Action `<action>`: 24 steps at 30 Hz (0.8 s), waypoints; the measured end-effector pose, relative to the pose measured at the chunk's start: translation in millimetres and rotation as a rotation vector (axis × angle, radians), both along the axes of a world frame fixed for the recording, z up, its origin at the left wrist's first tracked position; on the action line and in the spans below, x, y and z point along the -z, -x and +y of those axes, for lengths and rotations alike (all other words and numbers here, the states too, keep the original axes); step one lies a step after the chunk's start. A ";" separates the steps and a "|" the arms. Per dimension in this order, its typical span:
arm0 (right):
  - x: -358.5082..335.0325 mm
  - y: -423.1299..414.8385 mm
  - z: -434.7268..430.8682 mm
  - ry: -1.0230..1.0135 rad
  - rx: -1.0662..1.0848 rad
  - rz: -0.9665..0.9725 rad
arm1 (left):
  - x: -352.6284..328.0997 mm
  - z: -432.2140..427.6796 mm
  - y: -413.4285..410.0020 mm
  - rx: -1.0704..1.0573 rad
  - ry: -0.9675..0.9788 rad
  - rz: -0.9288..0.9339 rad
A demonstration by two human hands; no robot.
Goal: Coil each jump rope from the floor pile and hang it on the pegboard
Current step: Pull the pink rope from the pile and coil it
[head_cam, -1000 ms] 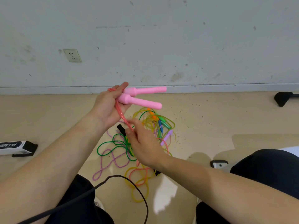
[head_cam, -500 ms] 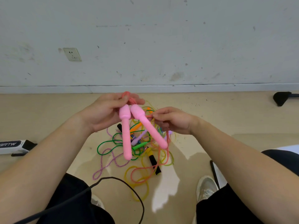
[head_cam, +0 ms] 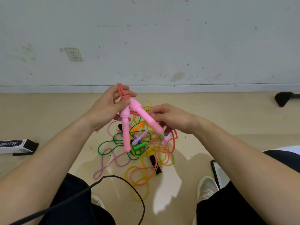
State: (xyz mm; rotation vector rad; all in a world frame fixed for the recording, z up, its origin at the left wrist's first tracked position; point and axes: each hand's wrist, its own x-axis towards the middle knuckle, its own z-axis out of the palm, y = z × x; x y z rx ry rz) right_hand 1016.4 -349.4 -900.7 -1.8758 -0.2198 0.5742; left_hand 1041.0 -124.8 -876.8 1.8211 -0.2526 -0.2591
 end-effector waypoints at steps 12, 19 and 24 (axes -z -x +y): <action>10.4 7.2 5.5 -0.046 0.031 0.046 | 9.4 -2.2 0.2 0.134 -0.066 -0.037; 19.0 0.6 12.4 0.123 0.288 -0.121 | 27.9 -12.8 4.4 0.114 -0.099 -0.098; 15.2 4.1 22.5 0.571 0.210 -0.344 | 38.9 -18.6 4.5 0.133 -0.287 -0.153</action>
